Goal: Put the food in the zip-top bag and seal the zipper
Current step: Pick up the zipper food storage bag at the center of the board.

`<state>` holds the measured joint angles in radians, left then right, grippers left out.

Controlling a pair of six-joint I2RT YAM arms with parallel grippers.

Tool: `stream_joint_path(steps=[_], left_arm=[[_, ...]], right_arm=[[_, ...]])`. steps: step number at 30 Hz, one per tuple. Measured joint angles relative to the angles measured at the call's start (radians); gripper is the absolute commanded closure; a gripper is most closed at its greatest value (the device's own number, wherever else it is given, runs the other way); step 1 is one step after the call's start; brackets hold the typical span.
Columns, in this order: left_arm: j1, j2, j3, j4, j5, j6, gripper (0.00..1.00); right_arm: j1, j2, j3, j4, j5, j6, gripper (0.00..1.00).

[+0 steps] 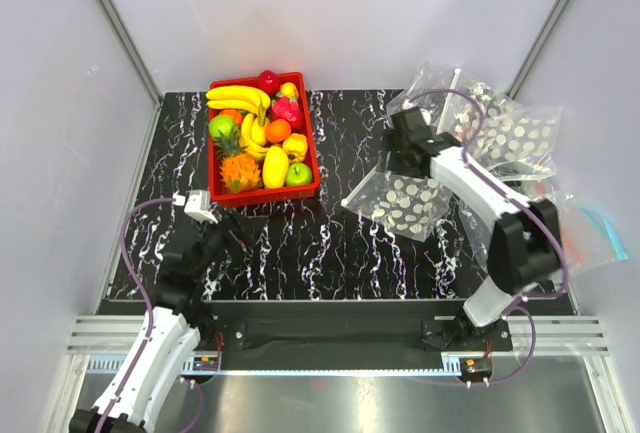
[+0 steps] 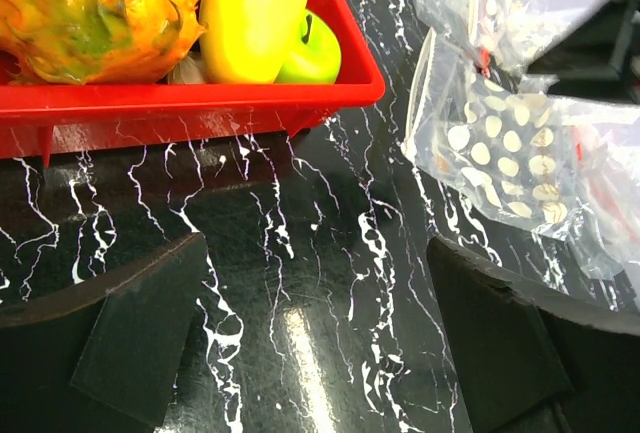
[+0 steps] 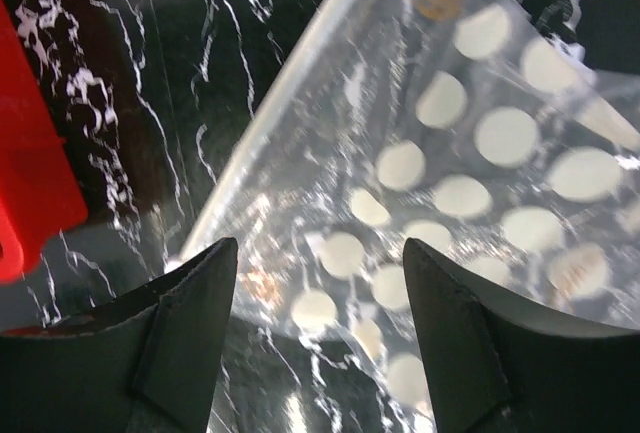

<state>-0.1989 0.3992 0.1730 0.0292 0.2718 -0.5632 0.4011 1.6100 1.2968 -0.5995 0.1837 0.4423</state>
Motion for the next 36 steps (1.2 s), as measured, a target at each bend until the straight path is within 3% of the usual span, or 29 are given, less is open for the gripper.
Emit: stream_joint_path(steps=[10, 21, 22, 29, 31, 32, 36], left_arm=[[-0.048, 0.009, 0.002, 0.000, -0.053, 0.013, 0.01], [-0.071, 0.016, 0.006, -0.005, -0.076, 0.016, 0.01], [-0.072, 0.016, 0.008, -0.005, -0.077, 0.016, 0.01], [-0.082, 0.018, 0.012, -0.006, -0.090, 0.017, 0.01], [-0.084, 0.018, 0.014, -0.008, -0.093, 0.019, 0.01], [-0.085, 0.018, 0.015, -0.009, -0.095, 0.021, 0.01], [-0.096, 0.023, 0.018, -0.008, -0.098, 0.024, 0.01]], right_arm=[[0.054, 0.404, 0.408, -0.161, 0.180, 0.192, 0.17], [0.094, 0.580, 0.485, -0.250, 0.245, 0.300, 0.23], [0.095, 0.587, 0.484, -0.254, 0.245, 0.304, 0.26], [0.102, 0.592, 0.478, -0.254, 0.258, 0.304, 0.73], [0.111, 0.577, 0.448, -0.240, 0.270, 0.293, 0.96], [0.116, 0.563, 0.425, -0.231, 0.269, 0.288, 1.00], [0.132, 0.490, 0.352, -0.221, 0.262, 0.258, 1.00]])
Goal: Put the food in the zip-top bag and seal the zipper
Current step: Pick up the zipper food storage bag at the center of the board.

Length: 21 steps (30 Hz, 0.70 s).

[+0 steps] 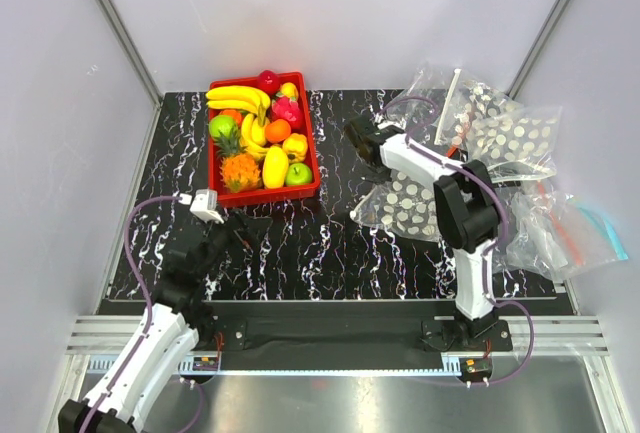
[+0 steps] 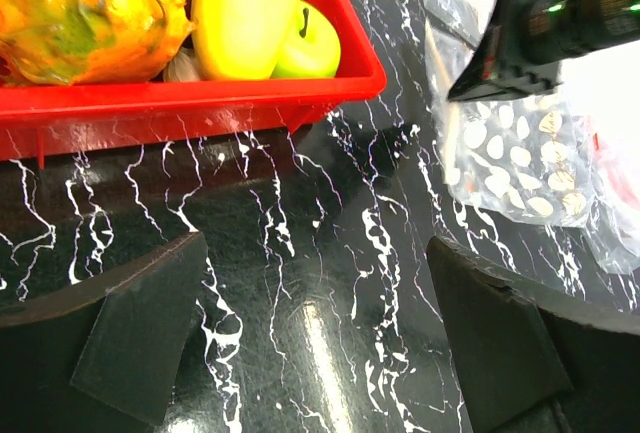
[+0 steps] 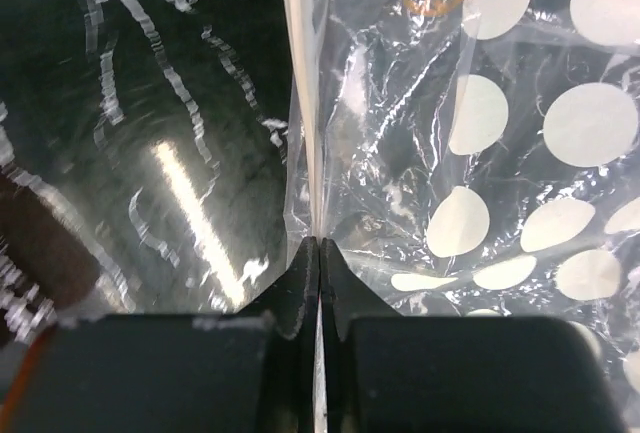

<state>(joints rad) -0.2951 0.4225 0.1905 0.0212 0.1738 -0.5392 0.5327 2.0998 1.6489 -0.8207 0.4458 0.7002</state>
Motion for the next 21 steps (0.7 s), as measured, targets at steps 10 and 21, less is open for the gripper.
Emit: stream_joint_path(steps=[10, 21], left_arm=[[-0.123, 0.152, 0.014, 0.057, -0.002, 0.018, 0.01], [-0.293, 0.398, 0.064, 0.245, 0.048, 0.034, 0.02]], right_arm=[[0.043, -0.383, -0.344, 0.286, -0.261, -0.196, 1.00], [0.106, -0.612, -0.718, 0.720, -0.584, -0.292, 0.91]])
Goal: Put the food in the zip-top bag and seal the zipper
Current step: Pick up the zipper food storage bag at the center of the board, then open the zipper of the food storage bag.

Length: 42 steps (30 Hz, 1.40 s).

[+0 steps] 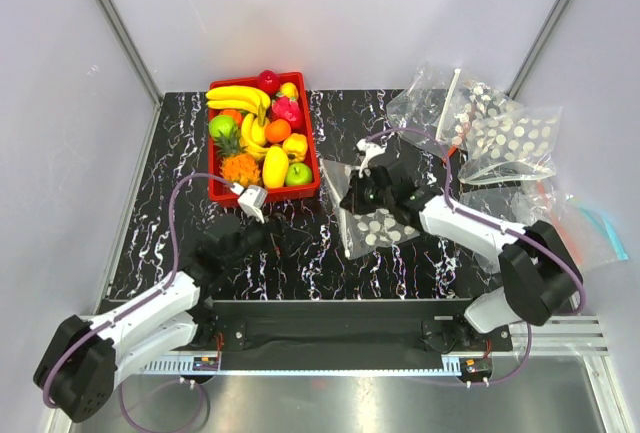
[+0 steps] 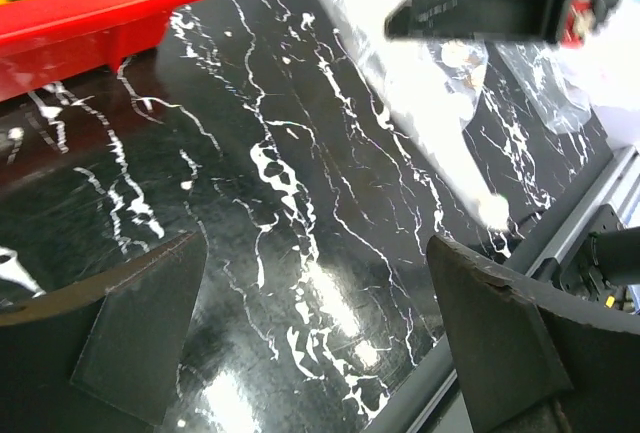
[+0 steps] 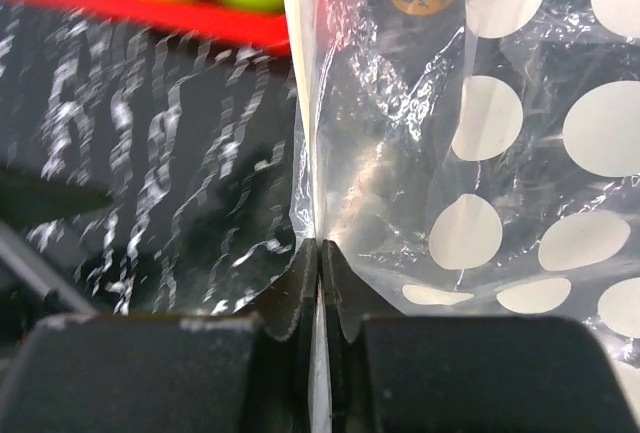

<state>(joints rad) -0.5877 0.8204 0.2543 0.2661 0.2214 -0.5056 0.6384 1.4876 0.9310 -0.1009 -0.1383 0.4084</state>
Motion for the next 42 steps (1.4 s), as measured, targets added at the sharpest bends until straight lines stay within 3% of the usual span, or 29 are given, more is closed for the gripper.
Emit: stream_joint_path(steps=[6, 11, 22, 25, 26, 29, 30, 33, 37, 39, 42], left_arm=[[-0.006, 0.135, 0.008, 0.086, 0.037, -0.019, 0.03], [-0.014, 0.226, 0.009, 0.149, 0.074, -0.047, 0.03], [-0.037, 0.208, 0.009, 0.268, 0.123, -0.065, 0.15], [-0.042, 0.204, 0.009, 0.286, 0.132, -0.066, 0.32], [-0.042, 0.204, 0.009, 0.287, 0.136, -0.065, 0.44], [-0.043, 0.204, 0.009, 0.291, 0.150, -0.058, 0.65], [-0.044, 0.204, 0.009, 0.291, 0.152, -0.055, 0.79], [-0.045, 0.204, 0.009, 0.291, 0.155, -0.047, 1.00], [-0.045, 0.204, 0.010, 0.284, 0.152, -0.037, 1.00], [-0.046, 0.204, 0.010, 0.275, 0.148, -0.034, 1.00], [-0.049, 0.204, 0.015, 0.258, 0.143, -0.026, 1.00]], right_arm=[[0.109, -0.070, -0.104, 0.133, -0.049, 0.009, 1.00], [0.164, -0.151, -0.208, 0.211, -0.058, 0.053, 1.00], [0.203, -0.253, -0.258, 0.270, -0.065, 0.112, 1.00], [0.211, -0.258, -0.258, 0.270, -0.065, 0.117, 1.00], [0.213, -0.259, -0.258, 0.270, -0.065, 0.117, 1.00], [0.224, -0.264, -0.259, 0.269, -0.064, 0.121, 1.00], [0.227, -0.268, -0.262, 0.269, -0.064, 0.122, 1.00], [0.230, -0.285, -0.267, 0.256, -0.051, 0.128, 1.00], [0.232, -0.315, -0.263, 0.189, 0.018, 0.132, 1.00], [0.232, -0.317, -0.237, 0.113, 0.057, 0.130, 0.90], [0.233, -0.317, -0.180, 0.005, 0.116, 0.123, 0.58]])
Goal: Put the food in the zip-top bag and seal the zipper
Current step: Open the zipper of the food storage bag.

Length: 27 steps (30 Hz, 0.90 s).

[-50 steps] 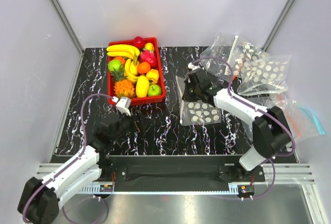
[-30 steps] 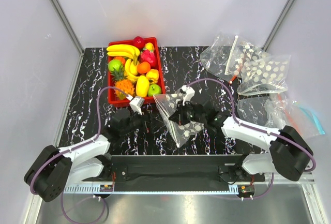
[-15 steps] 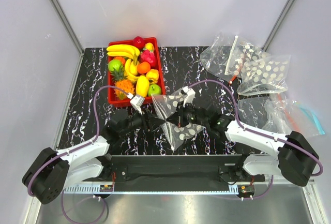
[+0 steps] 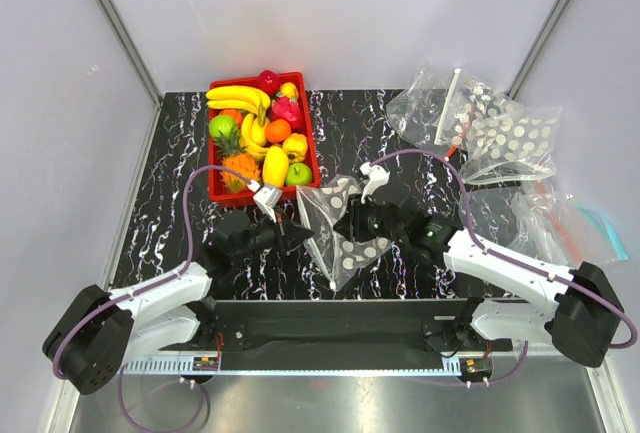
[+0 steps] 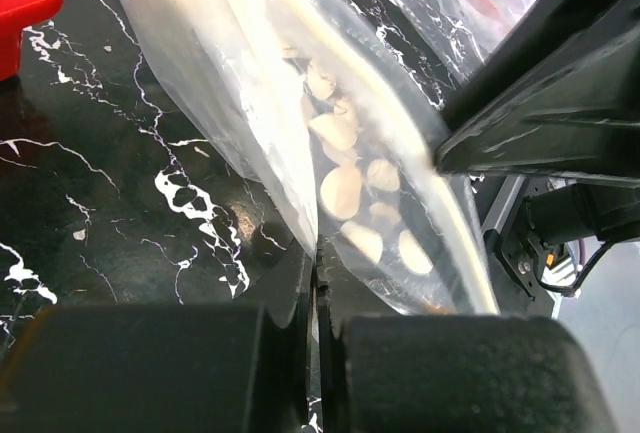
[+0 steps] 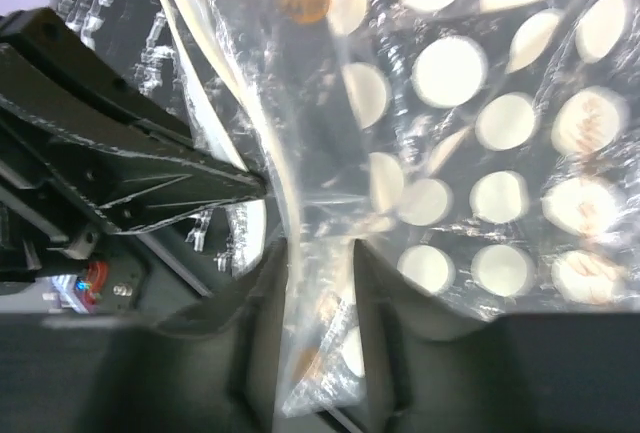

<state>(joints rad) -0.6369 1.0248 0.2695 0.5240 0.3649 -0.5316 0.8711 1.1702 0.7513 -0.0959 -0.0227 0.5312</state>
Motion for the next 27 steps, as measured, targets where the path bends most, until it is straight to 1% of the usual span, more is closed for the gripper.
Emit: stream_joint_path(steps=[1, 2, 3, 5, 8, 11, 14, 16, 19, 24, 27], left_arm=[[-0.001, 0.000, 0.001, -0.003, -0.002, 0.002, 1.00], [-0.003, 0.000, 0.003, -0.008, -0.003, 0.005, 1.00], [-0.007, 0.000, 0.006, -0.012, -0.006, 0.008, 1.00], [-0.017, 0.000, 0.012, -0.016, -0.007, 0.012, 1.00], [-0.035, 0.000, 0.020, -0.020, -0.011, 0.022, 1.00], [-0.047, -0.003, 0.026, -0.021, -0.014, 0.031, 1.00], [-0.051, -0.007, 0.028, -0.024, -0.020, 0.037, 1.00], [-0.051, -0.012, 0.029, -0.033, -0.025, 0.038, 1.00], [-0.052, -0.024, 0.029, -0.051, -0.032, 0.043, 1.00], [-0.053, -0.052, 0.029, -0.079, -0.048, 0.050, 1.00], [-0.053, -0.068, 0.029, -0.083, -0.053, 0.053, 1.00]], right_arm=[[0.000, 0.002, 0.024, -0.036, 0.017, -0.007, 0.53], [0.002, 0.005, 0.050, -0.072, 0.033, -0.018, 0.43], [0.005, 0.009, 0.073, -0.098, 0.043, -0.026, 0.39], [0.021, 0.022, 0.124, -0.148, 0.071, -0.051, 0.35], [0.068, 0.051, 0.183, -0.202, 0.106, -0.083, 0.34], [0.137, 0.108, 0.246, -0.251, 0.158, -0.104, 0.38], [0.213, 0.167, 0.294, -0.290, 0.229, -0.113, 0.45], [0.260, 0.203, 0.327, -0.327, 0.282, -0.112, 0.46], [0.304, 0.260, 0.388, -0.387, 0.380, -0.096, 0.46], [0.359, 0.356, 0.469, -0.480, 0.548, -0.045, 0.51], [0.372, 0.399, 0.484, -0.525, 0.612, -0.013, 0.58]])
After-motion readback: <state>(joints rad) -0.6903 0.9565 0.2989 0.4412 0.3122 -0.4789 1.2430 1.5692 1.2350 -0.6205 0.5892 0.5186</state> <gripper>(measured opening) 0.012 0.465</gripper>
